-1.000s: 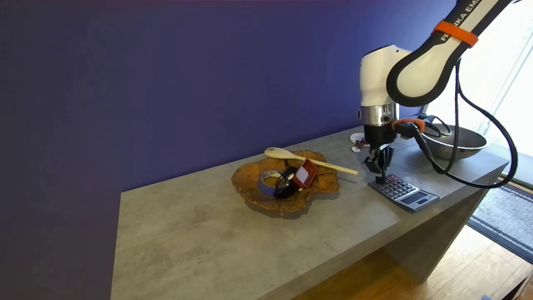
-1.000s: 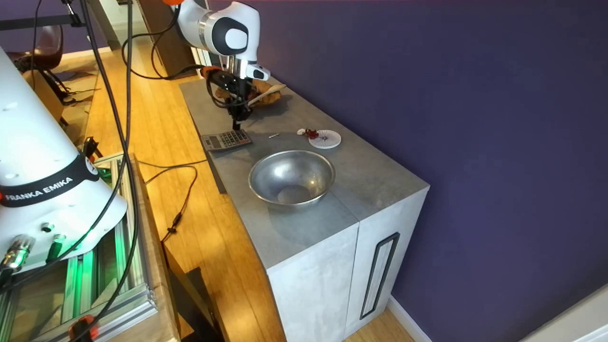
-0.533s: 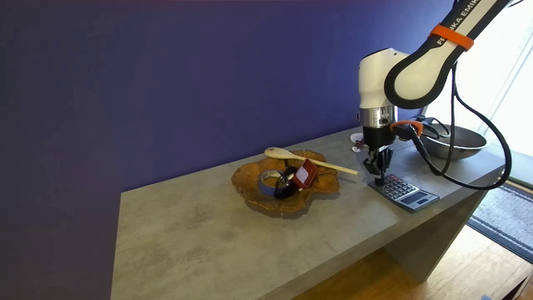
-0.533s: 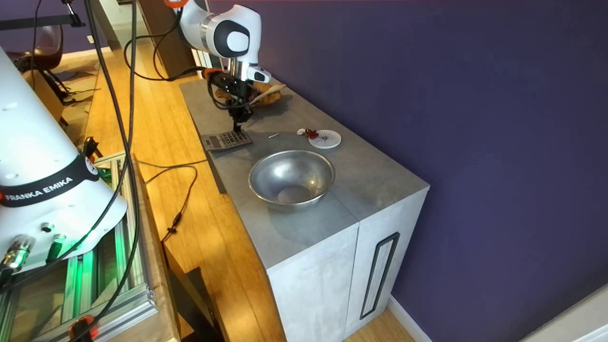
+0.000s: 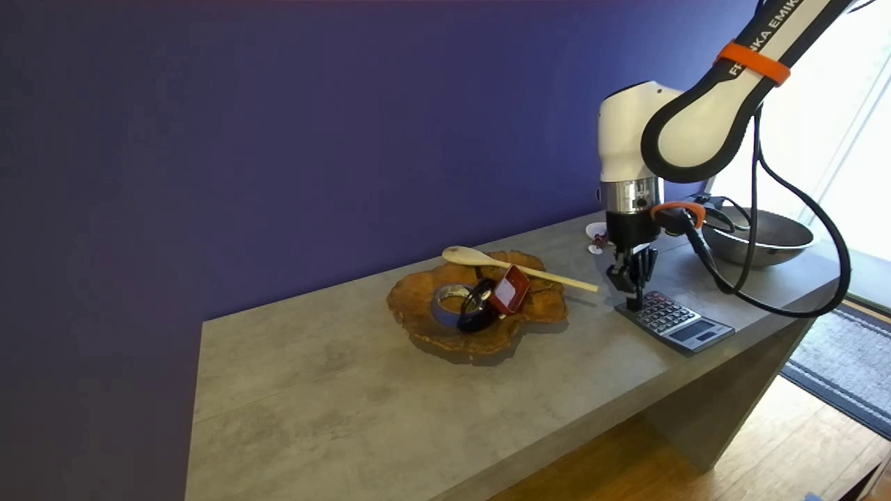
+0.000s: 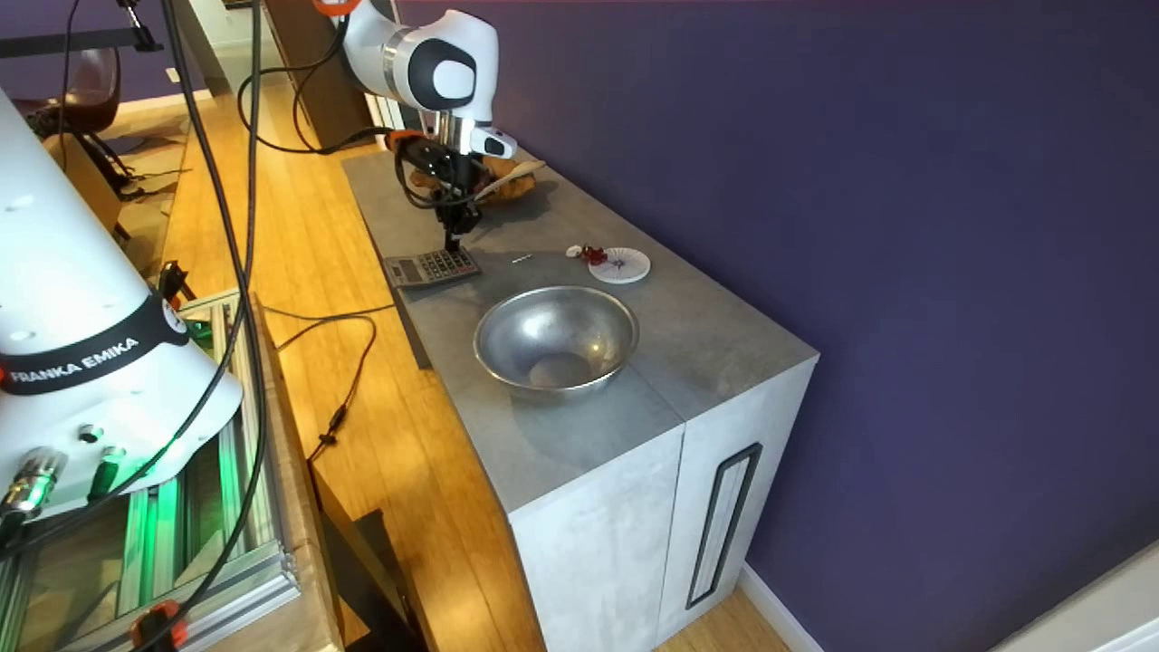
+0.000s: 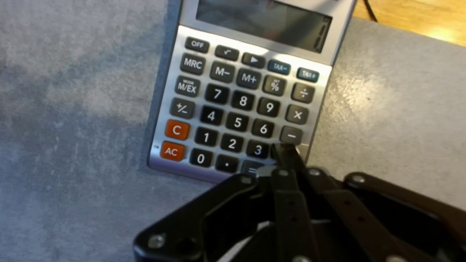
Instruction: Press the formula 1 + 1 = on the calculator
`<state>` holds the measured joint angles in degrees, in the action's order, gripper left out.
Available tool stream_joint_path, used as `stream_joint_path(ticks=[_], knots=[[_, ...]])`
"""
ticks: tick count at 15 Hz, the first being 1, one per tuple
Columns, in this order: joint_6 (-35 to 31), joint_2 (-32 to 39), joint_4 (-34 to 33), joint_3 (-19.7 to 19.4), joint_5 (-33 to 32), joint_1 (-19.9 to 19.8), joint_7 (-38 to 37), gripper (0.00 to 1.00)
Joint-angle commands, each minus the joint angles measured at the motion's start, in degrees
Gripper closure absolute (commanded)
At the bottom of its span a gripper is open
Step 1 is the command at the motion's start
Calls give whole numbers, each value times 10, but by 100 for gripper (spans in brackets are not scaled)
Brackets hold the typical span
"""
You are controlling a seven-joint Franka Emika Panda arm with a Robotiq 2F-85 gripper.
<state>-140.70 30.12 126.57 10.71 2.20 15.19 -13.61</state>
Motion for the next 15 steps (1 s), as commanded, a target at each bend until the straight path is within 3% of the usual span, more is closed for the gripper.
stream_joint_path(ticks=[1, 9, 15], knots=[[-1, 37, -22, -10, 4, 12, -8, 100], [7, 63, -41, -5, 9, 8, 3, 100], [8, 41, -30, -8, 9, 7, -3, 100]])
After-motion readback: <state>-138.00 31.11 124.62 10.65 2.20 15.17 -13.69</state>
